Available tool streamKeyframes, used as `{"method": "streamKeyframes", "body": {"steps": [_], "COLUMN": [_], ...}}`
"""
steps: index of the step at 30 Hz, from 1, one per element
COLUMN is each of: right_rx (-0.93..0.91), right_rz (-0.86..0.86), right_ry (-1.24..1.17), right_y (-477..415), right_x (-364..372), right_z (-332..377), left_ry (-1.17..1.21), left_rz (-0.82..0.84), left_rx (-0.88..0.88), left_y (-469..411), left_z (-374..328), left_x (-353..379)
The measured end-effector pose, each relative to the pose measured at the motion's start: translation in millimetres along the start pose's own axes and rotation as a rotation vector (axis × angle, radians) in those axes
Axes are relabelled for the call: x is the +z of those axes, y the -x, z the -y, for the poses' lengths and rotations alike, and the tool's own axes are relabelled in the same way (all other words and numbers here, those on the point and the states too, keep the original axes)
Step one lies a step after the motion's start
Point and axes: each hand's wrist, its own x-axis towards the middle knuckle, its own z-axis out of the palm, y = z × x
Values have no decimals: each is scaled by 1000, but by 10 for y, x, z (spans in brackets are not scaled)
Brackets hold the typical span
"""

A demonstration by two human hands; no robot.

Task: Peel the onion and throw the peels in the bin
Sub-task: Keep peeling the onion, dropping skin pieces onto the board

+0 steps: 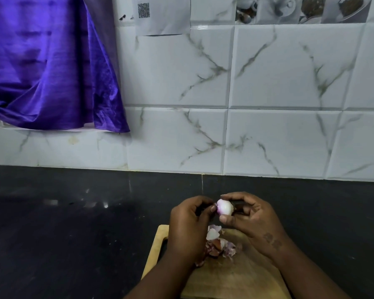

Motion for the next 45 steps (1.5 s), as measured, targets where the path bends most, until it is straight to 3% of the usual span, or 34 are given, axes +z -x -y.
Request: {"method": "streamKeyframes", "body": {"steps": [15, 22, 24, 27, 29, 42, 45], "right_rx": [-59, -115, -126, -131, -125, 42, 61], "right_rz": [-17, -47, -50, -36, -23, 29, 21], "right_ry": [193, 192, 155, 86, 46, 115, 80], "right_y": [8, 32, 36, 35, 30, 15, 19], "right_x": [-67, -31, -25, -12, -17, -26, -15], "right_z": [49, 77, 75, 54, 44, 0, 10], "left_ry": [-643, -470, -328, 128, 291, -74, -124], "left_rz": [239, 41, 14, 53, 73, 17, 19], "left_rx": [270, 281, 175, -116, -197, 97, 98], "left_y": [-38, -17, -14, -21, -10, 8, 24], "left_z": [-165, -56, -44, -26, -35, -41, -41], "left_x": [-72, -38, -36, -44, -40, -54, -41]}}
